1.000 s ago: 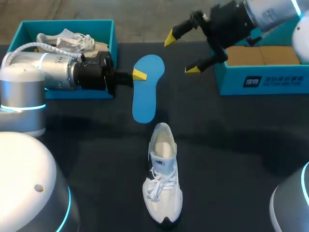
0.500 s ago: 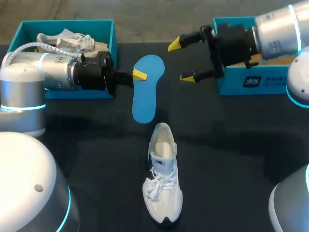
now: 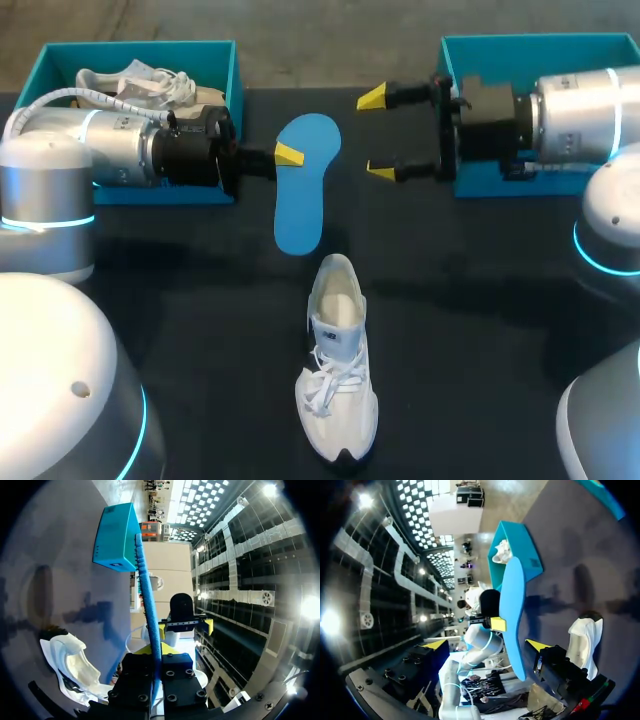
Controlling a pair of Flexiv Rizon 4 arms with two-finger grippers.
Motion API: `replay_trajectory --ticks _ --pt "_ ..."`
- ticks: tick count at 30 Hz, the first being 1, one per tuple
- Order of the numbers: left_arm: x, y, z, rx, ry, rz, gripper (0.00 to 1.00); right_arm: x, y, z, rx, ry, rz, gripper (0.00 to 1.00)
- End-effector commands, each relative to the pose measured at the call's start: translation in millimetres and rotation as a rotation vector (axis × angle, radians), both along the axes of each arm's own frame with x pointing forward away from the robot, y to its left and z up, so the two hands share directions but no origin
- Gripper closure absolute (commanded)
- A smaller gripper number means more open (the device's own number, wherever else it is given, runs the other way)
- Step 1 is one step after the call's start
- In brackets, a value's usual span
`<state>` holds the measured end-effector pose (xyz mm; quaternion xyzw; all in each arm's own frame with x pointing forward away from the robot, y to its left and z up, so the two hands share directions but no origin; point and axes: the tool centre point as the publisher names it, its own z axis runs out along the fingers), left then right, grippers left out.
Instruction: Take the shoe out of the shoebox, open the shoe tongue, remove and reinsert the insole, then place the shoe into the shoebox
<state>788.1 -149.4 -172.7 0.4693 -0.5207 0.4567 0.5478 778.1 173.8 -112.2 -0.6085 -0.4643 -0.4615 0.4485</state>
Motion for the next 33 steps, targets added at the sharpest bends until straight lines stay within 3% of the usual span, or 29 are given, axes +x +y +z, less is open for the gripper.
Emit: replay_trajectory --ticks 1,8,17,23,27,31,33 --pt "-0.9 0.3 0.4 0.002 -0.001 0.001 1.00 -1.2 2.3 -1.5 0.048 0.007 -0.018 0.00" --pt "-5.4 -4.2 23.0 0.063 -0.368 0.063 1.00 -0.7 2.3 -1.2 0.040 0.017 -0.025 0.00" --pt "-0.7 10.7 53.8 0.121 -0.981 0.280 1.00 -0.7 2.3 -1.2 0.040 0.017 -0.025 0.00" --pt "-2.8 17.5 51.8 0.131 -1.487 0.467 1.00 -0.7 2.3 -1.2 0.040 0.017 -0.025 0.00" --pt "-5.9 18.6 41.6 0.141 -1.999 0.610 1.00 -0.7 2.3 -1.2 0.040 0.017 -0.025 0.00" --pt "2.7 19.6 39.6 0.111 -2.299 0.672 1.00 -0.7 2.3 -1.2 0.040 0.017 -0.025 0.00" --pt "9.1 20.3 40.7 0.090 -2.371 0.692 1.00 -0.7 2.3 -1.2 0.040 0.017 -0.025 0.00"
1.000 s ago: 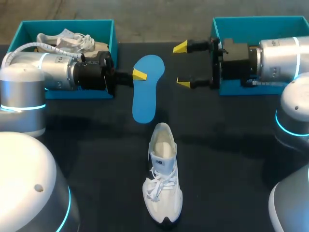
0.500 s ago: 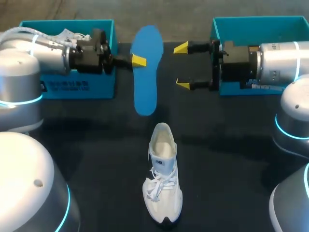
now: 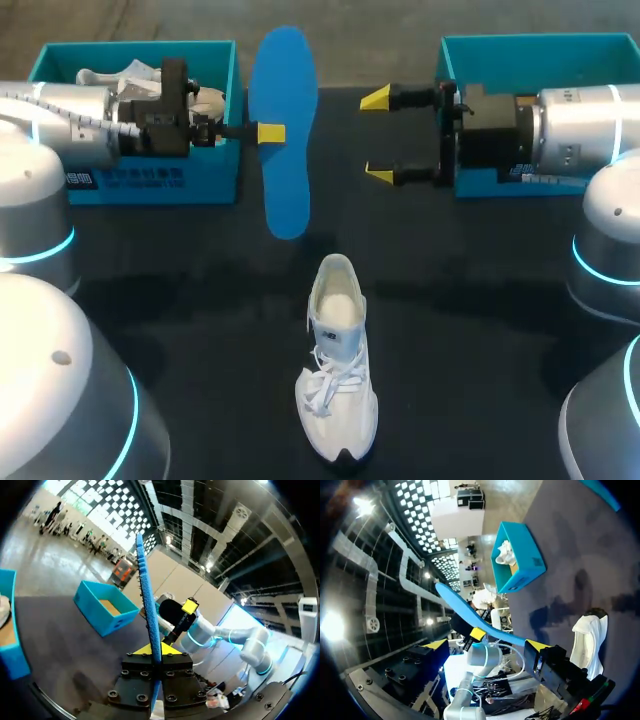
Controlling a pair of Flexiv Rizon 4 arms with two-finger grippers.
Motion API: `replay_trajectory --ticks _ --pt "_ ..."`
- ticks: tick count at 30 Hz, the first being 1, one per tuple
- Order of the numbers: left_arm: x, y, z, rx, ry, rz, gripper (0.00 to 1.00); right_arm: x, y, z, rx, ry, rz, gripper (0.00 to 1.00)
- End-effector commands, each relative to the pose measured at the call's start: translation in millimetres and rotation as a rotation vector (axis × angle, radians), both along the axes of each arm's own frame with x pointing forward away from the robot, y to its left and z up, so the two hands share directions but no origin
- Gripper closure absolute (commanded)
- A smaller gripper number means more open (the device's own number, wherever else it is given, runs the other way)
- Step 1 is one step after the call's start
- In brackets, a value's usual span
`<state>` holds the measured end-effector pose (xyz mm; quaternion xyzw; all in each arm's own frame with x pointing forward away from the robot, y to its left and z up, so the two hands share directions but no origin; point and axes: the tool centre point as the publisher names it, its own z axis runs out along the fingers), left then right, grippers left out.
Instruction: Take the shoe out of the shoebox, open the shoe tongue, remove and reinsert the insole, then place the shoe into the shoebox
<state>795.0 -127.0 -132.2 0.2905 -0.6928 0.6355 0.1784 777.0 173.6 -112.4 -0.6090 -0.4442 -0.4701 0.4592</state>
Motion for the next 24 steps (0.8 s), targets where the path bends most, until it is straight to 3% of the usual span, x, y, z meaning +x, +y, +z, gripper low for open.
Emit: replay_trajectory --ticks 1,7,15,24 --pt "6.3 -0.9 1.4 -0.057 -1.521 0.355 1.00 0.4 2.5 -0.9 0.000 -0.001 -0.003 0.00" --pt "23.0 6.6 9.4 -0.065 -1.735 0.328 1.00 0.4 2.5 -0.9 0.000 -0.001 -0.003 0.00" --pt "27.8 10.1 14.2 -0.122 -1.998 0.236 1.00 0.4 2.5 -0.9 0.000 -0.001 -0.003 0.00" --pt "26.2 21.6 12.3 -0.148 -2.104 0.106 1.00 0.4 2.5 -0.9 0.000 -0.001 -0.003 0.00"
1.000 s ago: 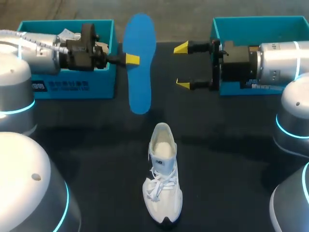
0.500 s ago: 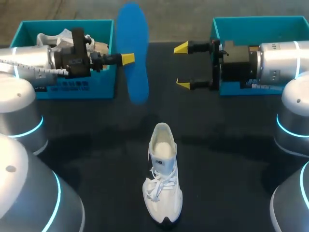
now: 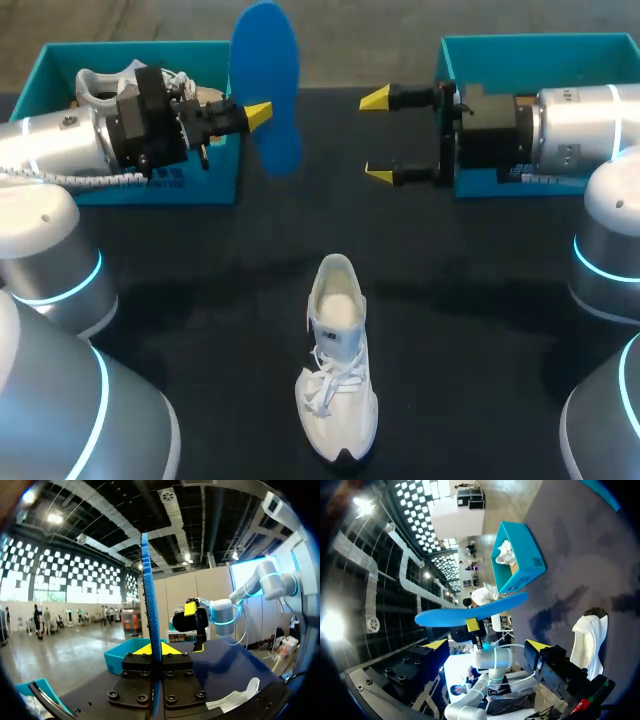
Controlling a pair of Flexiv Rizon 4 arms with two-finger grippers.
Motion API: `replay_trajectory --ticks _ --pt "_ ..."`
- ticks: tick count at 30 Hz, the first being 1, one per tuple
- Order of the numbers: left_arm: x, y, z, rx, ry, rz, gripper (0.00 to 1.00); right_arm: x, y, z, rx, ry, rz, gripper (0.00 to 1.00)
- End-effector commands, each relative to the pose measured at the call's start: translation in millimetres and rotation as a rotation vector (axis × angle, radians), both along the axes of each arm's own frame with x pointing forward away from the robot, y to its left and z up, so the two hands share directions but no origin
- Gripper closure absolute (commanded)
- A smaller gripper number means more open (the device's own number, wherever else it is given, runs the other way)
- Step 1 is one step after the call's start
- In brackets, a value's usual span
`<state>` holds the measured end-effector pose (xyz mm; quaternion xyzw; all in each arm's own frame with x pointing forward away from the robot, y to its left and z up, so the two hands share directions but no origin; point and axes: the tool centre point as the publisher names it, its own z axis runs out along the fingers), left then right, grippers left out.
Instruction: Take the shoe out of the shoebox, open the shoe tongue, remove and reinsert the insole, then place the shoe into the shoebox
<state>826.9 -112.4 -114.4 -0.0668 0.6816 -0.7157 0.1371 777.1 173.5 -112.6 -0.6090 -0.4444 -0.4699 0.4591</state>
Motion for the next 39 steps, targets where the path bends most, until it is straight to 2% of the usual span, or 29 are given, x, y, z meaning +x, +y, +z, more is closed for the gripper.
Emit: replay_trajectory --ticks 1,19,28,39 --pt "-6.3 8.2 -5.8 -0.022 -1.331 -0.026 1.00 0.2 2.6 -0.8 0.001 -0.001 -0.003 0.00" --pt "-2.4 33.4 0.2 0.181 -1.424 -0.308 1.00 0.2 2.6 -0.8 0.001 -0.001 -0.003 0.00" --pt "-2.4 26.6 -2.1 0.268 -1.448 -0.362 1.00 0.2 2.6 -0.8 0.001 -0.001 -0.003 0.00" --pt "10.3 15.7 -2.8 0.339 -1.563 -0.352 1.00 0.2 2.6 -0.8 0.001 -0.001 -0.003 0.00"
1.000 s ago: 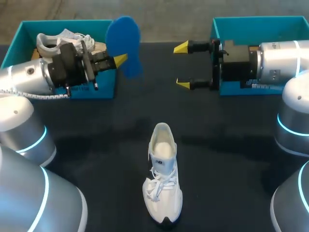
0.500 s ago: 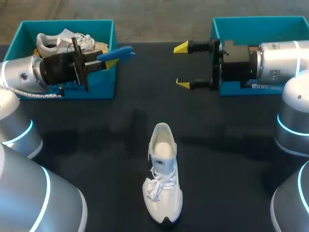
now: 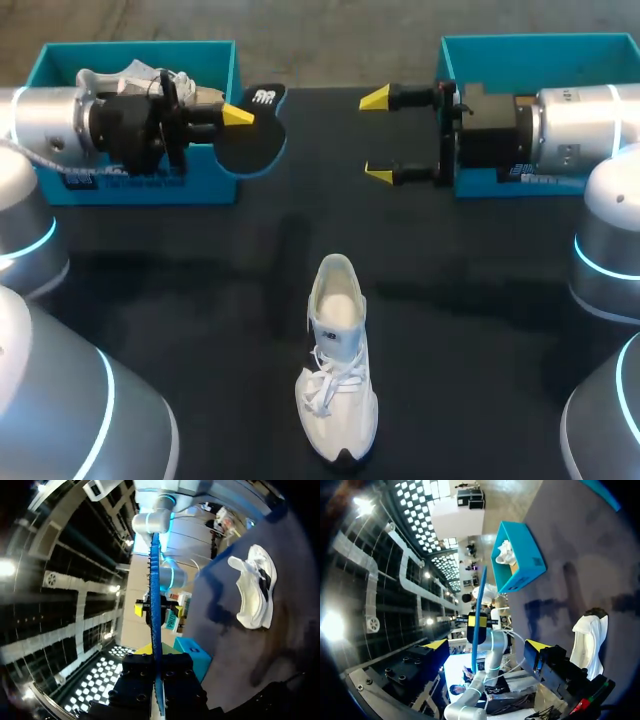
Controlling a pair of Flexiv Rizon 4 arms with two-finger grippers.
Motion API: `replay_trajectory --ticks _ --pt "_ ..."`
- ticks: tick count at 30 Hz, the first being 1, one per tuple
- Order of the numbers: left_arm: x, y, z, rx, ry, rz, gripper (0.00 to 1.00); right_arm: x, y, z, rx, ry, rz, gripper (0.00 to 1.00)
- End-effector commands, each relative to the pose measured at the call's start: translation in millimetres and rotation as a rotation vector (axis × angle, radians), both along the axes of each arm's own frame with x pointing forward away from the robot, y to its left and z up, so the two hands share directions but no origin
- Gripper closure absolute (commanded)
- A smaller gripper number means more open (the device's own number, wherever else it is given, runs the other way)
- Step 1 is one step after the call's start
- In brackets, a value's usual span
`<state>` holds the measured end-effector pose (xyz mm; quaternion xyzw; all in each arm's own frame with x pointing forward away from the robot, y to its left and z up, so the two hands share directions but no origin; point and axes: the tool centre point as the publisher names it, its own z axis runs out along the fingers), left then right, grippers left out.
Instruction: Take the shoe out of the shoebox, open the shoe tongue, remove and reinsert the insole, then place the shoe into the shoebox
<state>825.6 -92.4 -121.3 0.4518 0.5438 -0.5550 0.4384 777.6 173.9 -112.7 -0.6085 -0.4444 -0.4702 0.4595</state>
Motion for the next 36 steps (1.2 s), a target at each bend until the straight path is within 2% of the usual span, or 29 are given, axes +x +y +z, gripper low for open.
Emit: replay_trajectory --ticks 1,13,20,36 --pt "13.3 -5.7 4.4 0.138 -0.322 -0.066 1.00 -0.3 2.2 -0.7 0.000 -0.001 -0.004 0.00" --pt "17.6 -26.8 0.0 0.127 -0.355 -0.037 1.00 -0.3 2.2 -0.7 0.000 -0.001 -0.004 0.00" --pt "11.6 -47.4 -2.3 0.036 -0.378 -0.024 1.00 -0.3 2.2 -0.7 0.000 -0.001 -0.004 0.00" --pt "11.6 -47.4 -2.3 0.036 -0.378 -0.024 1.00 -0.3 2.2 -0.7 0.000 -0.001 -0.004 0.00"
